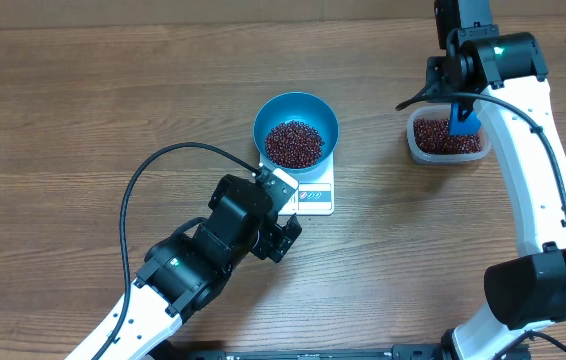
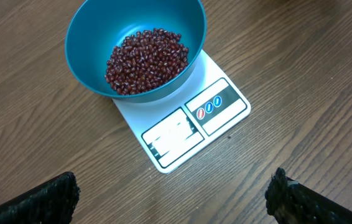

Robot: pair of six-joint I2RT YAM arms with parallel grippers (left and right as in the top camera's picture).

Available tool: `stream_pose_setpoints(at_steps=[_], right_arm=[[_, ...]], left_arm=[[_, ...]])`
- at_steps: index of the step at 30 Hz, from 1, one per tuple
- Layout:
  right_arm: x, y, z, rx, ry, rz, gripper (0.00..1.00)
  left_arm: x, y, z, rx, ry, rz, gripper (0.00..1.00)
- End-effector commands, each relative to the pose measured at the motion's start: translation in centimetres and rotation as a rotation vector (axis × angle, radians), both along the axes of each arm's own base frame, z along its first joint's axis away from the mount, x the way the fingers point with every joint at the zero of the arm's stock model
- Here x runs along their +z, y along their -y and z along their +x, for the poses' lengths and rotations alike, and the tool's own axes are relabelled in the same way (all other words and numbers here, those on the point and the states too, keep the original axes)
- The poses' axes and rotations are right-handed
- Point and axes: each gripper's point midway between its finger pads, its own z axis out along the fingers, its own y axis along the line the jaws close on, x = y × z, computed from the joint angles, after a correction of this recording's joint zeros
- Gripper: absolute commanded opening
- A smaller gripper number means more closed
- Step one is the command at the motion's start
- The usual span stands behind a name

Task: Scoop item into bowl and weigh 150g on scale
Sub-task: 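Move the empty blue cup with the right gripper back to the bean tub, then lower the blue cup into the beans with the right gripper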

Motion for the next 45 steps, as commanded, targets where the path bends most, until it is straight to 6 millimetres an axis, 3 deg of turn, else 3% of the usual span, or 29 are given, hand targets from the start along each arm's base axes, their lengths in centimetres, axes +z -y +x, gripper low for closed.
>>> stream_pose_setpoints(at_steps=[1, 33, 45], right_arm=[[2.0, 0.0, -0.2, -0.008, 0.053, 0.020, 0.04], [1.5, -0.4, -0.9, -0.045, 0.031, 0.070, 0.04], [1.3, -1.6, -0.7, -0.018, 0.033, 0.134, 0.04]], left_arm=[[-0.3, -0.2, 0.1, 0.019, -0.004, 0.003, 1.00], [-0.3, -0.2, 0.1, 0.019, -0.004, 0.003, 0.99], [-0.3, -0.2, 0.1, 0.019, -0.003, 0.003, 1.00]])
